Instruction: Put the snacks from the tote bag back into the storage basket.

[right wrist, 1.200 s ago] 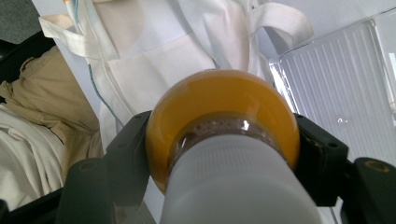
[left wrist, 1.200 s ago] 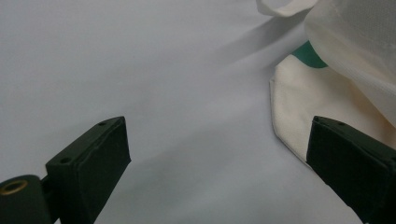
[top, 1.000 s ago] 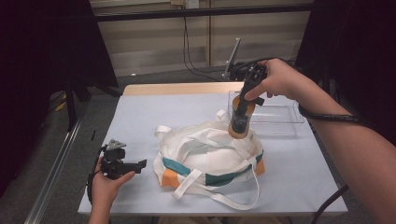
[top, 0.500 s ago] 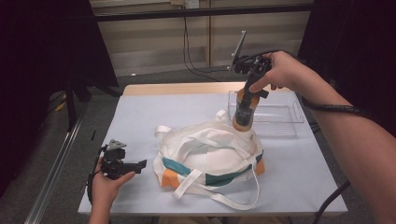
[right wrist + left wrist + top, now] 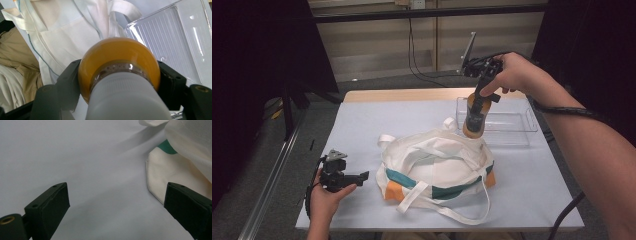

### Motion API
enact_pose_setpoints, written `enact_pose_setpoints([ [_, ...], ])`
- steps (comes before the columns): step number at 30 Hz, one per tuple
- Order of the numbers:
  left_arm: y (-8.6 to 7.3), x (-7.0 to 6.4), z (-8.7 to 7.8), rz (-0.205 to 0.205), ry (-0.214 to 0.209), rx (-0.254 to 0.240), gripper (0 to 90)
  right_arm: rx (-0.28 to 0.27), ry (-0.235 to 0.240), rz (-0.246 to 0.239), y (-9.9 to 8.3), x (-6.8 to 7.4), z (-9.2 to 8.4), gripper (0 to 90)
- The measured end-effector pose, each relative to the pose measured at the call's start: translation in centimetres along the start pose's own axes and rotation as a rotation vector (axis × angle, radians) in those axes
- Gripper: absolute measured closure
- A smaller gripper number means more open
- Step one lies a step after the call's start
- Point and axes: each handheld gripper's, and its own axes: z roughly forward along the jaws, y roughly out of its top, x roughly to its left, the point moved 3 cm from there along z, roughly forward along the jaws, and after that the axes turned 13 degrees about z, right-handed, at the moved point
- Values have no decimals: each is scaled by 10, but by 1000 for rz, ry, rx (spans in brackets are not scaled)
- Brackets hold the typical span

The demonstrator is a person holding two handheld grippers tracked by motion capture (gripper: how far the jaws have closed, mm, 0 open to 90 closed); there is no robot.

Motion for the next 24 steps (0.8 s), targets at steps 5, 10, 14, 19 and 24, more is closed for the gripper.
enact_pose_setpoints([
  [5,0,1,0,0,7,-4,58,1,-4,7,2,-5,1,304],
  [10,0,0,0,-11,6,-10,58,3,-3,28,3,-8,2,304],
  [14,0,1,0,-5,10,-6,58,7,-9,32,4,-11,4,305],
  [19,-1,1,0,-2,8,-5,58,11,-14,34,5,-16,7,305],
  [24,-1,1,0,-1,8,-3,58,10,-20,45,7,-20,7,305],
])
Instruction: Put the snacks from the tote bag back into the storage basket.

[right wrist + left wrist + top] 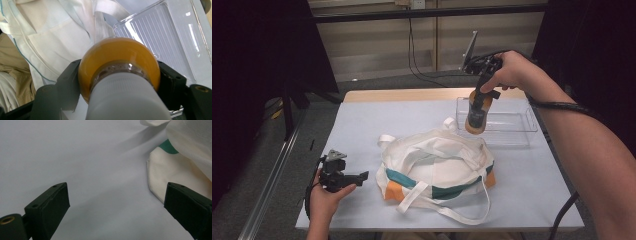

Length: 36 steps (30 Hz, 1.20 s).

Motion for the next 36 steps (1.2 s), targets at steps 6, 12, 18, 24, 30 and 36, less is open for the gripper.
enact_pose_setpoints([
  [6,0,0,0,1,2,6,58,1,-5,0,3,-3,2,304],
  [12,0,0,0,-6,9,-7,58,-1,-3,7,7,-4,4,305],
  [18,0,0,0,-8,6,-3,58,2,-9,11,12,-8,6,305],
  [24,0,0,0,5,5,7,58,2,-2,21,16,-10,9,305],
  [30,-1,1,0,-1,8,-1,58,8,-8,21,18,-13,11,305],
  [36,-1,0,-1,0,6,2,58,5,-11,17,19,-15,12,305],
])
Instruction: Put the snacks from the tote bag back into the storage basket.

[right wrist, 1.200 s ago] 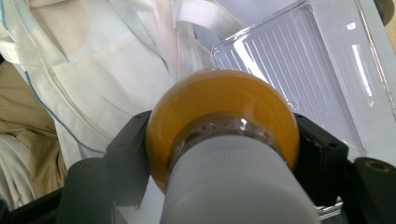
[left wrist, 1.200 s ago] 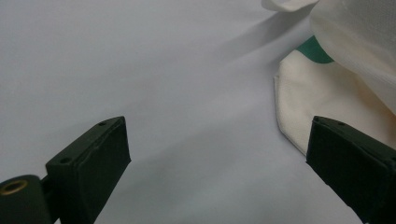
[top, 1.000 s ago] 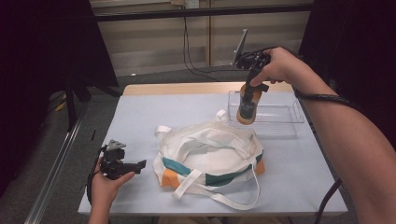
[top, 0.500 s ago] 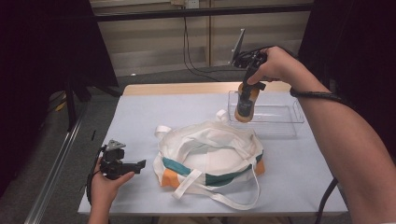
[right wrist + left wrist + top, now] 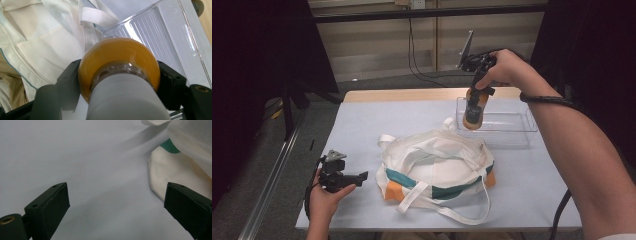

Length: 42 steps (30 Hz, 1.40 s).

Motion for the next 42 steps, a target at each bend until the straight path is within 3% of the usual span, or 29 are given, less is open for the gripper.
enact_pose_setpoints([
  [7,-1,0,0,0,-1,3,58,-4,-3,-5,2,-4,2,305],
  [10,-1,0,0,-1,0,3,58,-3,4,21,3,-4,1,305],
  [17,-1,1,-1,1,9,0,58,-9,-4,-1,5,-9,5,305],
  [22,-1,0,-1,0,2,2,58,2,-6,26,8,-10,8,305],
  [25,-1,1,-1,2,7,-2,58,0,-9,8,10,-12,11,305],
  [30,-1,0,-1,-13,6,-10,58,6,-6,16,12,-11,15,305],
  [42,-1,1,-2,-6,4,-6,58,8,-10,12,17,-12,21,305],
])
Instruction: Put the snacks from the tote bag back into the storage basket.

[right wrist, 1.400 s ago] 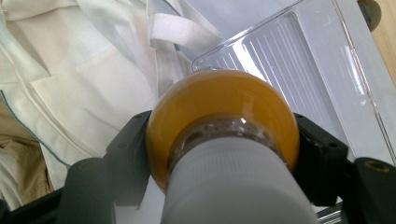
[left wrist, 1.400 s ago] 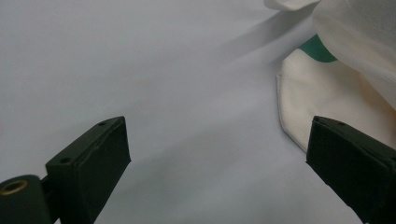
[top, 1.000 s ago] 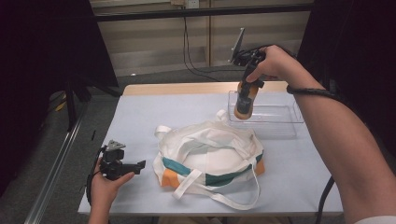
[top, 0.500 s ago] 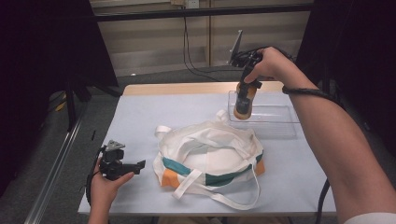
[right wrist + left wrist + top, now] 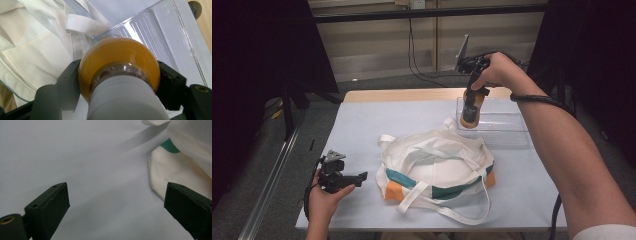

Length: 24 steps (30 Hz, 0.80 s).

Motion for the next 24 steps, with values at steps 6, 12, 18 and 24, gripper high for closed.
enact_pose_setpoints([
  [6,0,0,0,1,-1,1,58,3,1,7,1,0,3,304],
  [12,-1,0,1,0,1,3,58,1,-5,-2,2,-2,4,304],
  [18,0,0,1,1,4,3,58,4,-16,-11,4,-1,7,304],
  [24,-1,0,0,2,-2,3,58,4,-8,-19,6,1,10,304],
])
